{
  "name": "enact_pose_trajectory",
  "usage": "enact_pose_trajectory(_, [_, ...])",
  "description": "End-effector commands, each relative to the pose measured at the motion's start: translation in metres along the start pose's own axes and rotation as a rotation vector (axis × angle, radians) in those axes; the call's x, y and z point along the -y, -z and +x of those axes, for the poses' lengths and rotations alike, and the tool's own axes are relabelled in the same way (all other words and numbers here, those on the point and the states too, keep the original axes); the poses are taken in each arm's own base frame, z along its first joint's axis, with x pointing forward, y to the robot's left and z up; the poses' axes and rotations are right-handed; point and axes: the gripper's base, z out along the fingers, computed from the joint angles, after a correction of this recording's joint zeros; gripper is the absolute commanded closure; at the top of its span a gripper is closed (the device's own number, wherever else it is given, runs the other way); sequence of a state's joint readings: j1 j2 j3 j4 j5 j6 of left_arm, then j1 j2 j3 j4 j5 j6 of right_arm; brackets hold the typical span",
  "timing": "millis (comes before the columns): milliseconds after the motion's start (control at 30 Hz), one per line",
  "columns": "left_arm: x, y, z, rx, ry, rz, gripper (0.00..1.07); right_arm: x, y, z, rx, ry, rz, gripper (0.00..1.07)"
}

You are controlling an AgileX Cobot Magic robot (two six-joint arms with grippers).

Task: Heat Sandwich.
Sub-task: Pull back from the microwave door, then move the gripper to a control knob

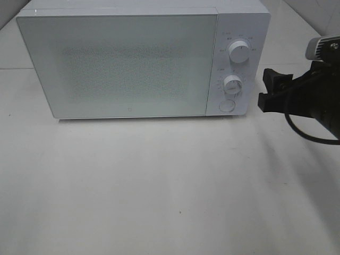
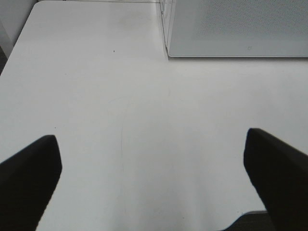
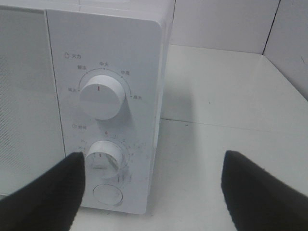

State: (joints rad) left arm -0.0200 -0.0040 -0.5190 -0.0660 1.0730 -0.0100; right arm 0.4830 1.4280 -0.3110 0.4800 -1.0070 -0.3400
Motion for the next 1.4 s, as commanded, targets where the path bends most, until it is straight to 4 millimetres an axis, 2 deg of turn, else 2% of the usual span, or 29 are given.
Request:
enact_pose_trajectory(33, [0.000, 0.003, 0.002, 0.023, -0.002, 0.008, 0.09, -0.006, -0.001, 0.005, 0.015, -0.015, 0.045, 0.32])
enact_pose_trajectory(267, [0.000, 0.003, 0.002, 0.023, -0.002, 0.008, 0.09, -0.024, -0.002, 0.019, 0.024, -0.007, 0.073, 0.32])
enact_pose_trajectory(600, [0.000, 0.003, 0.002, 0.023, -0.002, 0.008, 0.09, -0.047, -0.010, 0.029, 0.019, -0.016, 0.077, 0.32])
enact_pose_trajectory(1400, [0.000, 0.003, 0.002, 0.023, -0.002, 0.008, 0.09, -0.051, -0.016, 0.029, 0.024, -0.012, 0.074, 0.32])
